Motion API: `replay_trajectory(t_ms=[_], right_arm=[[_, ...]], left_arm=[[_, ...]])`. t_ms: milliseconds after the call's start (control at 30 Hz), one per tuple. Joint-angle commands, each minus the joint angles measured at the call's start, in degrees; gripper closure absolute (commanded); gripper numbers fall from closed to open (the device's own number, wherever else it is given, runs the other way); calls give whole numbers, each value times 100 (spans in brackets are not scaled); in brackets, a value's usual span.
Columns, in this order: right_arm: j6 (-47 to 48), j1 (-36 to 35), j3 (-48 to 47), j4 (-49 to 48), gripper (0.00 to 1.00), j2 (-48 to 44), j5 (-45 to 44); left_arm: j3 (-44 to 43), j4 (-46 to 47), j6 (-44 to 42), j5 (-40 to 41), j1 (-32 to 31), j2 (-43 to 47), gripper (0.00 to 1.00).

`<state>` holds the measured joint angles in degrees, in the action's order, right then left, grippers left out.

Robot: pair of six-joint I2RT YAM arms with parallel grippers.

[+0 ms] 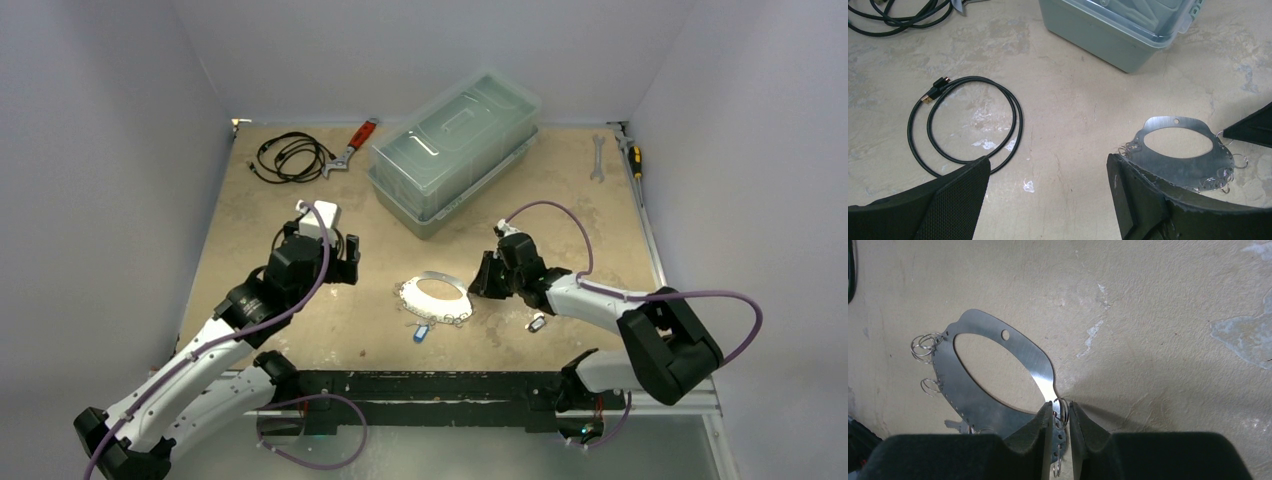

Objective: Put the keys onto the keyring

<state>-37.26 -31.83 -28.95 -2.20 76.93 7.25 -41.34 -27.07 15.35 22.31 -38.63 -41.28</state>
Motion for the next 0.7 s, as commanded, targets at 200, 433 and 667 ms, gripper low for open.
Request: replay_trajectory(t_ms=[200, 433, 667], right_arm=[[193, -21, -71, -137, 94, 121, 75], [294, -25, -63, -230, 100, -74, 150], [474, -20, 0, -443, 100, -564, 420]], left_arm=[[-23, 161, -120, 36, 40, -44, 15], [-30, 153, -115, 37, 36, -56, 15], [-36, 173, -112, -69, 35, 45, 16]])
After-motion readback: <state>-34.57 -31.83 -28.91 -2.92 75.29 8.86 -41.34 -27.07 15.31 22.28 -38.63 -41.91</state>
